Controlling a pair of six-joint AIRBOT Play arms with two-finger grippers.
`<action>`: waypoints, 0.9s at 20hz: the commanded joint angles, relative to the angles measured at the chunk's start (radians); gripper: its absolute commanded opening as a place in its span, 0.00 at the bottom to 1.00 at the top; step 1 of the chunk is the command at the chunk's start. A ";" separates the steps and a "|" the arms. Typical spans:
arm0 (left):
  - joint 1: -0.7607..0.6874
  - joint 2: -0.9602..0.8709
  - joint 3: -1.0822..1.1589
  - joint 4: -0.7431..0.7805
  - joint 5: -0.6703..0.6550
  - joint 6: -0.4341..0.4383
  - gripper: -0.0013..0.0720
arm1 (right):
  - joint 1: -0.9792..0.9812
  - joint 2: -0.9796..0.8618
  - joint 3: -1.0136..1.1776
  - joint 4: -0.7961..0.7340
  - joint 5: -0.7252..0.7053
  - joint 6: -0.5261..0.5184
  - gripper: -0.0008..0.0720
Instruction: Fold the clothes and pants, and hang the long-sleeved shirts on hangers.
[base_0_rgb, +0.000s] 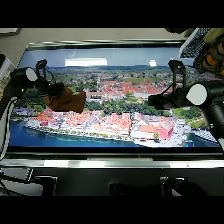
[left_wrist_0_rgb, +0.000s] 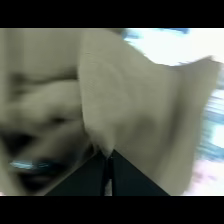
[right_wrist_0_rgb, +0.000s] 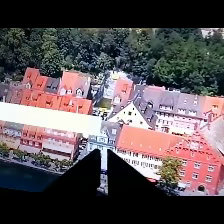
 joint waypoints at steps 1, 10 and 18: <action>-0.068 0.043 0.044 -0.276 -0.098 0.084 0.04 | 0.001 0.003 0.001 -0.185 0.128 0.105 0.14; -0.597 0.029 0.043 -0.594 0.198 0.097 0.04 | 0.000 0.102 0.001 -0.595 0.450 0.127 0.14; -0.814 -0.193 0.044 -0.595 0.304 -0.018 0.41 | -0.001 0.190 0.000 -0.584 0.441 0.148 0.42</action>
